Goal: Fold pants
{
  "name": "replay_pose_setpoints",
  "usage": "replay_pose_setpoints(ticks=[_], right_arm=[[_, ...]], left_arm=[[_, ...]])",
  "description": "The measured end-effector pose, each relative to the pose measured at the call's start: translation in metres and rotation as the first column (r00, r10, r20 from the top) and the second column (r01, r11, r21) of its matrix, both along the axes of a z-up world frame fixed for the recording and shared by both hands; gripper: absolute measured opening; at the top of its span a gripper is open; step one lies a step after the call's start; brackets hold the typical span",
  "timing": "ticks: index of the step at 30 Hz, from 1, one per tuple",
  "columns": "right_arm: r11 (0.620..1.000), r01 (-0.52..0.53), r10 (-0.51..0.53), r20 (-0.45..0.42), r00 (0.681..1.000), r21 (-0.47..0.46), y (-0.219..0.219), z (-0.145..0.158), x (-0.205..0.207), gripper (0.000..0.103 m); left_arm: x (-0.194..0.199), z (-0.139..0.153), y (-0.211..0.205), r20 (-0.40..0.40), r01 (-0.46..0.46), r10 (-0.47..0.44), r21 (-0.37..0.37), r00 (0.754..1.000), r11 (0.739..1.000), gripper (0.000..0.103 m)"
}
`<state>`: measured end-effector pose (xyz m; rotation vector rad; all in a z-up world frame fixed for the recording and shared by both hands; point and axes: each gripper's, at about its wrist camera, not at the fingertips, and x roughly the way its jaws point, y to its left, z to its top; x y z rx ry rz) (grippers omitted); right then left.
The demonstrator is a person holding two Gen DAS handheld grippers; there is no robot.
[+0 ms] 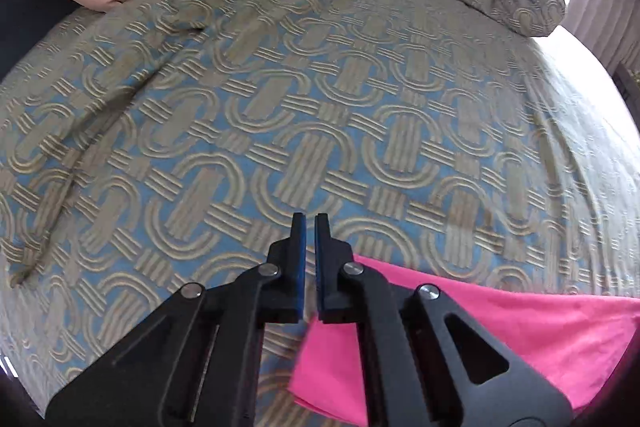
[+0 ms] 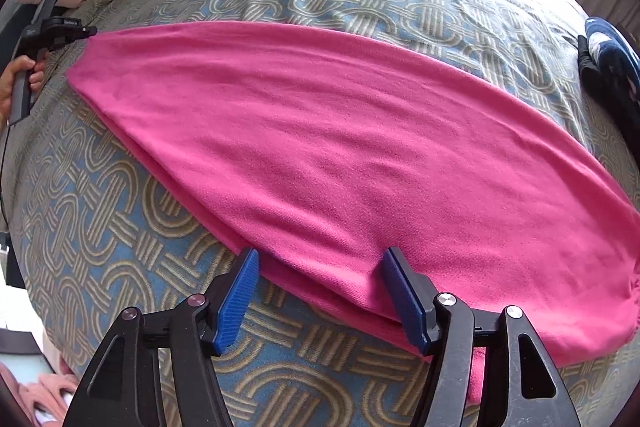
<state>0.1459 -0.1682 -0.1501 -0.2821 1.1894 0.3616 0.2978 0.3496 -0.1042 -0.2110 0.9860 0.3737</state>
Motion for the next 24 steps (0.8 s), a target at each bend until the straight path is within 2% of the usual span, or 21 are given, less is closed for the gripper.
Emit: replay_pose_setpoints(ticks=[1,3,5,6,7,8,10,13,16,18,19,20,21,22,24], right_arm=[[1.000,0.003,-0.003,0.003,1.000,0.005,0.000,0.001,0.000,0.065],[1.000,0.020,-0.020,0.008,1.000,0.019,-0.003,0.004,-0.002,0.065],[0.998,0.052,-0.053,0.036,0.998,0.034,-0.011,0.011,-0.005,0.065],[0.997,0.067,-0.069,0.058,0.996,0.043,-0.015,0.017,-0.008,0.065],[0.995,0.083,-0.087,0.080,0.993,0.052,-0.020,0.023,-0.010,0.065],[0.993,0.103,-0.108,0.105,0.989,0.057,-0.026,0.028,-0.013,0.065],[0.987,0.151,-0.158,0.152,0.976,0.061,-0.041,0.038,-0.020,0.065],[0.965,0.249,-0.260,0.182,0.948,0.079,-0.070,0.041,-0.030,0.065],[0.929,0.354,-0.369,0.172,0.913,0.110,-0.101,0.038,-0.047,0.065],[0.894,0.423,-0.443,0.159,0.882,0.147,-0.126,0.038,-0.056,0.065],[0.875,0.455,-0.479,0.157,0.864,0.164,-0.138,0.039,-0.060,0.065],[0.856,0.487,-0.513,0.157,0.844,0.176,-0.149,0.039,-0.063,0.065],[0.837,0.517,-0.544,0.159,0.824,0.182,-0.161,0.043,-0.069,0.065],[0.821,0.540,-0.568,0.162,0.807,0.186,-0.171,0.043,-0.073,0.065],[0.795,0.576,-0.605,0.172,0.777,0.192,-0.187,0.046,-0.082,0.065]], left_arm=[[-0.002,-0.001,0.005,-0.008,-0.020,0.020,0.005,1.000,1.000,0.005],[-0.016,-0.002,0.012,0.006,-0.060,0.061,-0.071,0.998,0.996,0.005],[-0.032,0.002,0.008,0.030,-0.045,0.049,-0.126,0.998,0.991,0.005],[-0.041,0.006,-0.001,0.039,-0.019,0.024,-0.117,0.999,0.993,0.006],[-0.051,0.009,-0.011,0.047,0.008,-0.003,-0.099,0.999,0.995,0.015],[-0.060,0.013,-0.023,0.058,0.037,-0.032,-0.085,0.998,0.996,0.029],[-0.075,0.022,-0.049,0.090,0.087,-0.080,-0.077,0.993,0.993,0.048],[-0.101,0.033,-0.094,0.145,0.184,-0.171,-0.079,0.974,0.980,0.053],[-0.125,0.039,-0.149,0.197,0.285,-0.261,-0.107,0.945,0.952,0.058],[-0.141,0.038,-0.195,0.213,0.402,-0.366,-0.166,0.906,0.900,0.059],[-0.147,0.037,-0.217,0.218,0.459,-0.418,-0.193,0.882,0.867,0.059],[-0.154,0.035,-0.242,0.229,0.527,-0.482,-0.217,0.846,0.822,0.059],[-0.160,0.034,-0.267,0.238,0.596,-0.549,-0.232,0.801,0.769,0.059],[-0.168,0.033,-0.295,0.255,0.674,-0.624,-0.244,0.738,0.697,0.059],[-0.181,0.030,-0.343,0.279,0.773,-0.721,-0.248,0.634,0.583,0.059]])
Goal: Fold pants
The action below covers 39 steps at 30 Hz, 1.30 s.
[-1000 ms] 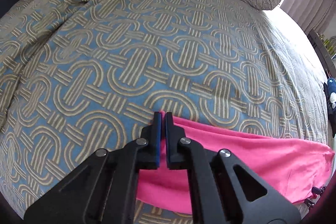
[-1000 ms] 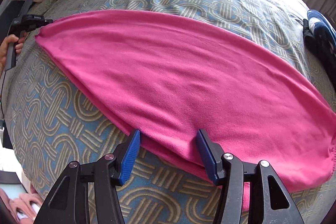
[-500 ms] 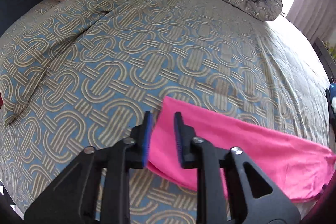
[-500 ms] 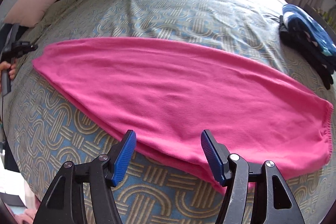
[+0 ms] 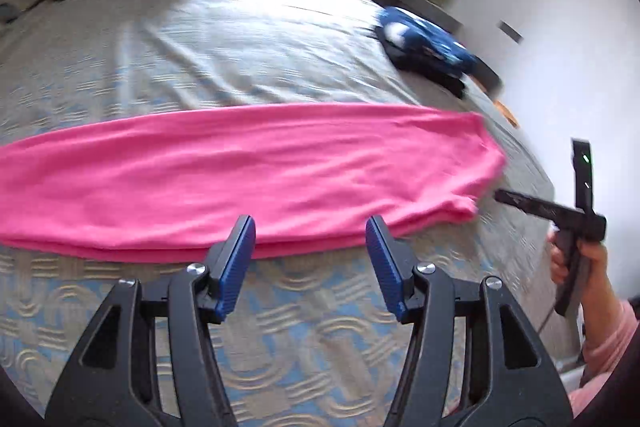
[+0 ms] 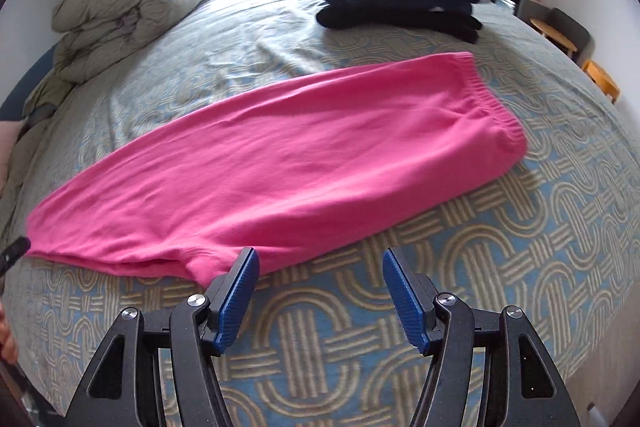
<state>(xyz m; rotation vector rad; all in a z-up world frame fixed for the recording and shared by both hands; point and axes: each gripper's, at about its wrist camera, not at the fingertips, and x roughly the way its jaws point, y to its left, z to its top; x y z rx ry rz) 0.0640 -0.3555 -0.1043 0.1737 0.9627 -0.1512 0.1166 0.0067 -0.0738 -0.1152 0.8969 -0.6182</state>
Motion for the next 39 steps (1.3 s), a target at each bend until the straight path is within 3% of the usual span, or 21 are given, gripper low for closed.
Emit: replay_pose_setpoints(ticks=[3,8,11,16,23,31,39], right_arm=[[0.998,0.056,-0.055,0.028,0.998,-0.037,-0.022,0.004,-0.015,0.065],[0.995,0.100,-0.098,0.068,0.993,-0.027,-0.051,0.001,-0.031,0.065],[0.990,0.138,-0.139,0.091,0.986,0.020,-0.072,-0.002,-0.036,0.065],[0.980,0.181,-0.190,0.113,0.975,0.086,-0.103,-0.009,-0.039,0.065],[0.966,0.215,-0.235,0.136,0.963,0.145,-0.131,-0.014,-0.044,0.065],[0.969,0.206,-0.227,0.157,0.961,0.138,-0.141,-0.012,-0.035,0.066],[0.966,0.195,-0.224,0.178,0.958,0.169,-0.164,0.001,-0.014,0.069]], left_arm=[[-0.014,-0.008,-0.072,-0.023,0.202,-0.202,0.003,0.979,0.979,0.059],[-0.024,-0.024,-0.152,-0.084,0.349,-0.344,0.052,0.935,0.936,0.057],[-0.018,-0.027,-0.171,-0.109,0.365,-0.358,0.054,0.927,0.929,0.057],[-0.012,-0.021,-0.188,-0.081,0.375,-0.368,0.111,0.926,0.920,0.057],[0.001,-0.038,-0.210,-0.189,0.385,-0.359,0.125,0.914,0.914,0.057],[0.012,-0.035,-0.235,-0.143,0.366,-0.348,0.133,0.927,0.921,0.057],[-0.005,-0.037,-0.257,-0.134,0.393,-0.380,0.091,0.915,0.915,0.056]])
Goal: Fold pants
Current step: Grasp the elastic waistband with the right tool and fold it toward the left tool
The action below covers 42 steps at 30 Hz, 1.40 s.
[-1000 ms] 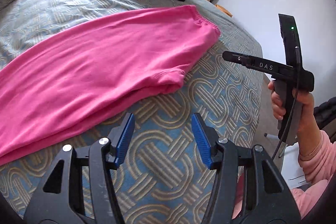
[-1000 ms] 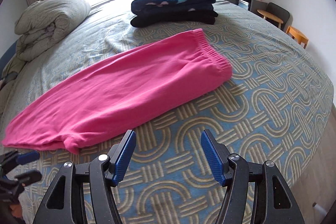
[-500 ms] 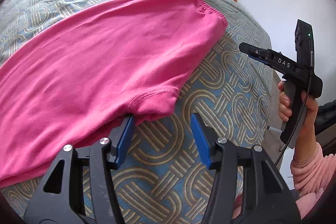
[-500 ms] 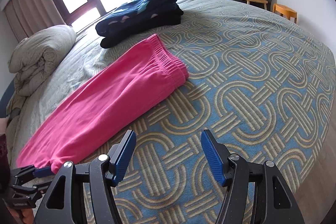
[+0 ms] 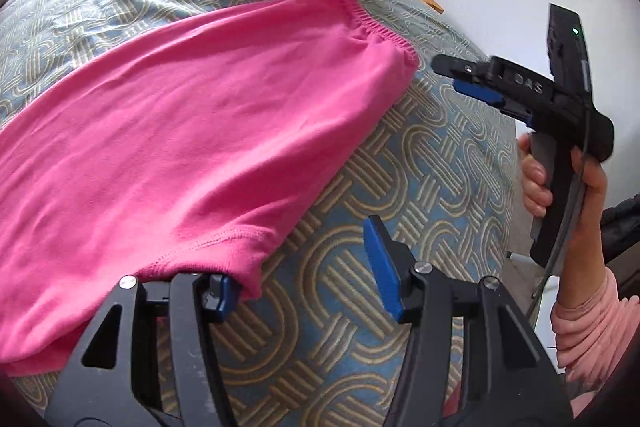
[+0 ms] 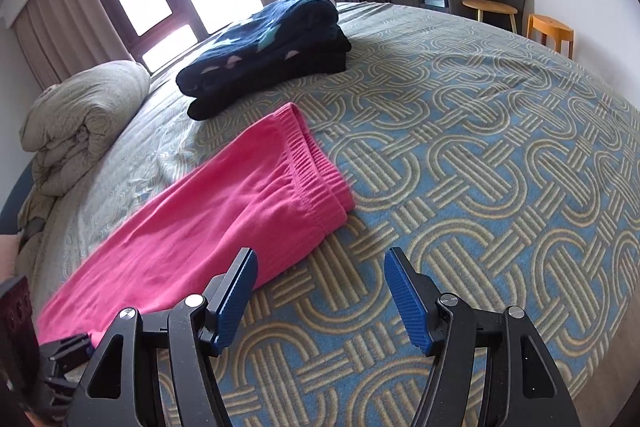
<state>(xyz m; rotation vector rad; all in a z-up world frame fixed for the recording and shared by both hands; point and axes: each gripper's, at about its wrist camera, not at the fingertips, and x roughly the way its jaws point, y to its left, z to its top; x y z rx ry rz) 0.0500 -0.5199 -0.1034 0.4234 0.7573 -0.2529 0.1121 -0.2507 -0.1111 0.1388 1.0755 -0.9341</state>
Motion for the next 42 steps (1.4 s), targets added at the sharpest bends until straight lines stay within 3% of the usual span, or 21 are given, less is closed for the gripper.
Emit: replay_pose_setpoints(ticks=[3,6,9,13,14,15,19,22,24,26,27,29,30,31,34,40,42], right_arm=[[0.999,0.002,-0.001,-0.010,1.000,0.038,-0.014,-0.001,0.010,0.070],[0.992,0.001,-0.001,0.000,1.000,0.124,-0.025,-0.007,0.020,0.070],[0.991,-0.017,0.015,0.016,1.000,0.134,-0.025,-0.010,0.030,0.069],[0.991,-0.090,0.090,0.007,0.996,0.101,-0.017,-0.011,0.044,0.043],[0.994,-0.090,0.091,-0.009,0.996,0.066,-0.014,-0.011,0.047,0.027],[0.996,-0.088,0.088,-0.033,0.996,0.030,-0.013,-0.012,0.050,0.019],[0.996,-0.084,0.083,-0.028,0.996,-0.036,-0.013,0.000,0.046,0.010],[0.997,-0.068,0.068,0.002,0.998,-0.027,-0.020,0.012,0.040,0.011],[0.997,-0.065,0.062,-0.079,0.995,-0.036,-0.022,-0.001,0.046,0.014],[0.997,-0.067,0.061,-0.165,0.984,-0.032,-0.024,-0.020,0.051,0.026],[0.998,-0.057,0.053,-0.155,0.986,-0.023,-0.027,-0.023,0.047,0.029],[1.000,-0.030,0.030,-0.136,0.990,0.002,-0.033,-0.017,0.039,0.048],[1.000,-0.011,0.012,-0.132,0.991,0.009,-0.036,-0.011,0.035,0.052],[1.000,0.002,-0.001,-0.115,0.993,0.008,-0.038,-0.004,0.033,0.054],[0.992,0.039,-0.048,-0.068,0.997,-0.120,-0.038,0.023,0.037,0.054],[0.986,-0.088,0.081,-0.059,0.995,-0.143,-0.017,0.038,0.094,0.055],[0.975,-0.148,0.131,-0.112,0.985,-0.165,-0.004,0.029,0.119,0.065]], left_arm=[[-0.012,0.007,0.002,0.034,-0.003,0.003,-0.011,0.999,1.000,0.054],[-0.010,0.003,0.007,0.008,-0.021,0.021,-0.014,1.000,1.000,0.045],[-0.008,-0.003,0.009,-0.018,-0.035,0.035,-0.011,0.999,0.999,0.042],[-0.012,-0.004,0.004,0.008,-0.039,0.039,0.014,0.999,0.999,0.042],[-0.012,-0.005,0.003,0.010,-0.041,0.041,0.019,0.999,0.999,0.042],[-0.012,-0.006,0.002,0.010,-0.043,0.043,0.023,0.999,0.999,0.042],[-0.011,-0.004,0.004,0.004,-0.058,0.058,0.007,0.998,0.998,0.042],[-0.010,-0.003,0.004,0.005,-0.065,0.065,-0.002,0.998,0.998,0.043],[-0.012,-0.007,0.003,0.006,-0.065,0.065,0.012,0.998,0.998,0.044],[-0.015,-0.009,0.003,0.025,-0.063,0.062,0.015,0.998,0.998,0.044],[-0.017,-0.008,0.003,0.035,-0.060,0.060,0.016,0.998,0.998,0.044],[-0.018,-0.007,0.003,0.041,-0.058,0.058,0.019,0.998,0.998,0.045],[-0.018,-0.007,0.003,0.038,-0.058,0.057,0.019,0.998,0.998,0.046],[-0.017,-0.007,0.003,0.034,-0.057,0.057,0.017,0.998,0.998,0.047],[-0.017,-0.007,0.002,0.031,-0.064,0.064,0.014,0.997,0.998,0.048],[-0.019,-0.007,0.002,0.037,-0.069,0.068,0.015,0.997,0.998,0.048],[-0.019,-0.007,0.002,0.038,-0.069,0.068,0.017,0.997,0.997,0.048]])
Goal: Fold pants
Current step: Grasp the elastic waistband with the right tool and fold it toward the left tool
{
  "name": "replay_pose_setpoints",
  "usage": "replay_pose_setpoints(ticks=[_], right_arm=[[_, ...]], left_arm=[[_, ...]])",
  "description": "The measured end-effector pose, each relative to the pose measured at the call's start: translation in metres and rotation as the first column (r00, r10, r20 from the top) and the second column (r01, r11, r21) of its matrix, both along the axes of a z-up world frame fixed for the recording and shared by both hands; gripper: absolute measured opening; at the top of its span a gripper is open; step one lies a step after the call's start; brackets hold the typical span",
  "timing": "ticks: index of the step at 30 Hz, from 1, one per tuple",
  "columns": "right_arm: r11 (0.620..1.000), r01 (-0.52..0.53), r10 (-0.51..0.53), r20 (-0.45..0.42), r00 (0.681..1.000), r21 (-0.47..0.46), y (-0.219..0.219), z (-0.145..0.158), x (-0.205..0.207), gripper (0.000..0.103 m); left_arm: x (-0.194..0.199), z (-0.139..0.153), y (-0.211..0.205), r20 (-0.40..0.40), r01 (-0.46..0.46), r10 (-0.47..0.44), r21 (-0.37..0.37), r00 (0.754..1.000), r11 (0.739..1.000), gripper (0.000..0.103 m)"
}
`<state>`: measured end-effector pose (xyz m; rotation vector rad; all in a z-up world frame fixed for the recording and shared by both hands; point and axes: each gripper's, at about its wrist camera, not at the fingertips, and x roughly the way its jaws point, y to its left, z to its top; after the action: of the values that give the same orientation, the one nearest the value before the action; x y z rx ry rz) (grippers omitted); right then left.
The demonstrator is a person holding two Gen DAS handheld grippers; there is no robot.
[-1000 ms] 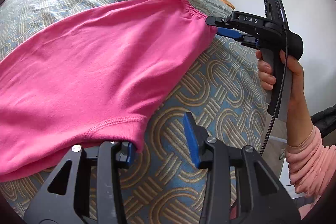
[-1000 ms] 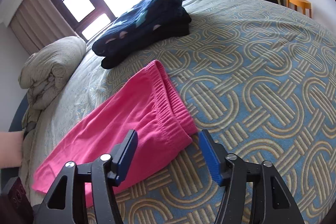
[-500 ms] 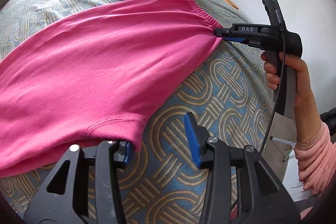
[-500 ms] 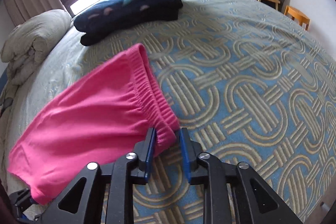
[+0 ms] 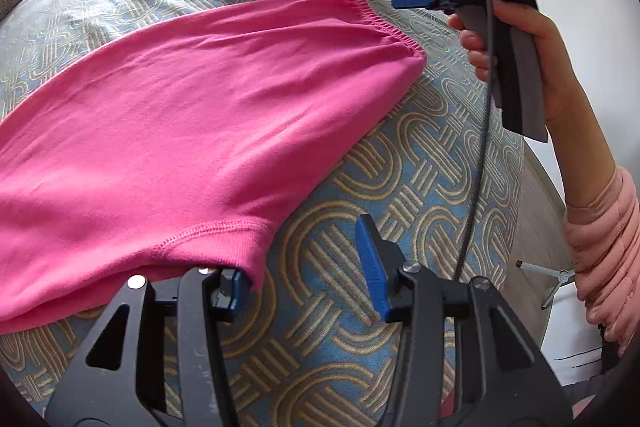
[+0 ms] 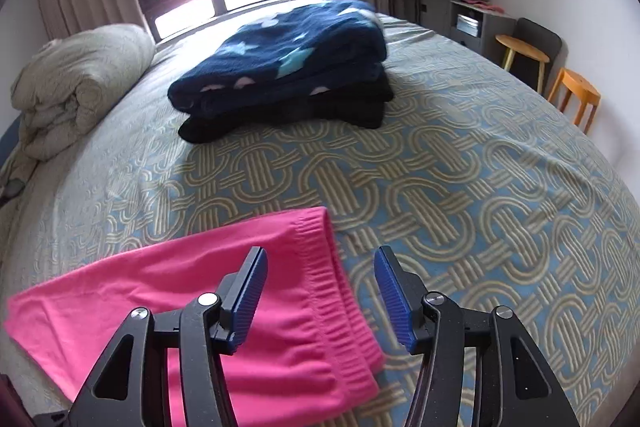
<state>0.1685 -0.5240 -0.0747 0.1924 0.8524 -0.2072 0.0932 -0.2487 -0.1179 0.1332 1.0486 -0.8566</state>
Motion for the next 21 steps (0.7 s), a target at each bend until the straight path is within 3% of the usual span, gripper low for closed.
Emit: replay_pose_setpoints(ticks=[2,4,5,7,9,13,17,21], right_arm=[[0.997,-0.031,0.025,-0.089,0.996,-0.068,0.011,-0.020,0.022,0.066],[0.973,0.034,-0.069,-0.152,0.986,-0.226,0.007,-0.043,0.039,0.066],[0.964,0.046,-0.084,-0.135,0.987,-0.262,0.001,-0.050,0.042,0.073],[0.972,0.065,-0.090,-0.104,0.990,-0.225,-0.013,-0.054,0.043,0.083],[0.976,0.082,-0.105,-0.103,0.989,-0.202,-0.018,-0.052,0.041,0.083],[0.958,0.091,-0.099,-0.015,0.995,-0.272,-0.006,-0.033,0.023,0.083],[0.982,0.116,-0.100,0.111,0.989,-0.148,-0.009,-0.003,-0.018,0.083],[0.975,0.079,-0.055,0.120,0.991,-0.207,0.006,0.010,-0.053,0.083]], left_arm=[[0.000,0.000,-0.001,0.004,0.003,-0.003,0.002,1.000,1.000,0.050],[-0.001,0.000,-0.002,0.013,0.008,-0.008,0.006,1.000,1.000,0.051],[-0.002,-0.001,-0.003,0.020,0.011,-0.011,0.010,1.000,1.000,0.052],[-0.003,-0.001,-0.003,0.031,0.015,-0.015,0.015,0.999,1.000,0.053],[-0.004,0.000,-0.003,0.036,0.015,-0.015,0.018,0.999,1.000,0.053],[-0.005,0.003,0.000,0.037,0.007,-0.008,0.010,0.999,1.000,0.053],[-0.007,0.008,0.008,0.036,0.002,-0.002,0.003,0.999,1.000,0.054],[-0.008,0.011,0.022,-0.011,-0.024,0.023,-0.028,1.000,0.999,0.054]])
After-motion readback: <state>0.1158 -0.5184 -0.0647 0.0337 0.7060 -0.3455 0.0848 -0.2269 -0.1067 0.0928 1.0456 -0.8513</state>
